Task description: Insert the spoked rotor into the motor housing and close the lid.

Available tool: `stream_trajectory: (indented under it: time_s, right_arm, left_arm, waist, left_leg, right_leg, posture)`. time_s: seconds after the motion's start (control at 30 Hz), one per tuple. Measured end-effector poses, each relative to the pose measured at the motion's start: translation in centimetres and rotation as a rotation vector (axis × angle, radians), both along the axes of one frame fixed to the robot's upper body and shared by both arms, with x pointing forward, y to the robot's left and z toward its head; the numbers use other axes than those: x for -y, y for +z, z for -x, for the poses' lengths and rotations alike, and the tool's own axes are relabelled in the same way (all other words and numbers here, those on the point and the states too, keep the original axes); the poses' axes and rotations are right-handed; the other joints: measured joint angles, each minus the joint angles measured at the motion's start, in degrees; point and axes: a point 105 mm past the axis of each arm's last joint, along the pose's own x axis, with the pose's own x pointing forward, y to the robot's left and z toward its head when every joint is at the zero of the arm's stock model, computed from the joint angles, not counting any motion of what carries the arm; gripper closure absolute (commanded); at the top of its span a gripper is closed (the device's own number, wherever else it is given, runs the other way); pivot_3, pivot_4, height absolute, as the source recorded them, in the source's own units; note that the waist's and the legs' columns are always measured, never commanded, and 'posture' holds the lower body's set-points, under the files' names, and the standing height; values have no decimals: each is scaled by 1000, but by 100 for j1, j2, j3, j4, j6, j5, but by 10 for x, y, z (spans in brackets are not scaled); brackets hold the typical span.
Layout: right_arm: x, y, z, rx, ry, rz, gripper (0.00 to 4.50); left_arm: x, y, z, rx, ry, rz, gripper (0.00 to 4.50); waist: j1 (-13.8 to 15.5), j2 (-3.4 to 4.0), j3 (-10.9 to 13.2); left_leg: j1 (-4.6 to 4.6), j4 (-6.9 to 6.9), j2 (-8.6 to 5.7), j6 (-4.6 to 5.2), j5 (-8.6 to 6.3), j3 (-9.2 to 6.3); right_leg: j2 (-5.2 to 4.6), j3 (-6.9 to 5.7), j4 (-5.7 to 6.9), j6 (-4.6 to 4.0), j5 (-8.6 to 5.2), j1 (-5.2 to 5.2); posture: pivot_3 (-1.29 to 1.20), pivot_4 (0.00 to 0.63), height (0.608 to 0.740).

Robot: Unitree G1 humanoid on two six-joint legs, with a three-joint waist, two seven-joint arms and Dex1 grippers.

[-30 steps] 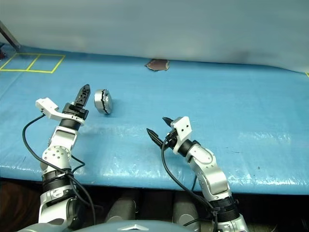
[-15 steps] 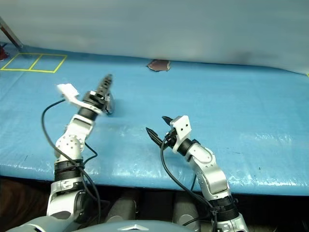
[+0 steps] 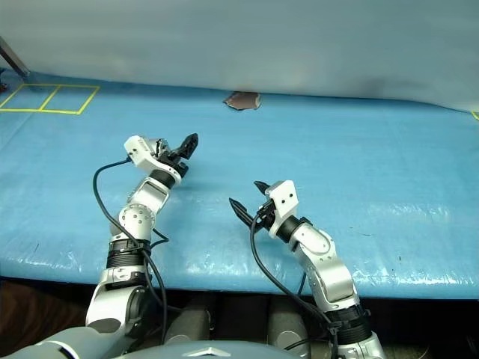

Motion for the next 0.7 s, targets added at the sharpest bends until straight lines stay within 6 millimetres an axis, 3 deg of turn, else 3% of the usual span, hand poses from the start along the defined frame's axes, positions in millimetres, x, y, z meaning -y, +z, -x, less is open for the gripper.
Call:
stream_trajectory:
  time_s: [0.2, 0.47, 0.7]
  right_arm:
    - [0, 2, -1, 5, 1, -3, 271]
    - [-4, 2, 0, 4, 8, -10, 271]
    - [-3, 1, 0, 2, 8, -6, 271]
  left_arm:
    - [-35, -6, 9, -9, 120, 0, 37]
    - [-62, -4, 19, 4, 209, -14, 37]
    - [-50, 4, 28, 79, 117, -11, 37]
  waist:
    - [4, 0, 0]
    - [33, 0, 0]
    - [43, 0, 0]
  left_leg:
    - [-1, -1, 0, 0, 0, 0]
    - [0, 1, 0, 0, 0, -1]
    - [-1, 2, -1, -1, 0, 0]
  right_leg:
    - [-1, 0, -1, 0, 0, 0]
    - [-1, 0, 0, 0, 0, 1]
    - [-2, 0, -1, -1, 0, 1]
  posture:
    - [0, 150, 740]
    - [0, 150, 740]
    - [0, 150, 740]
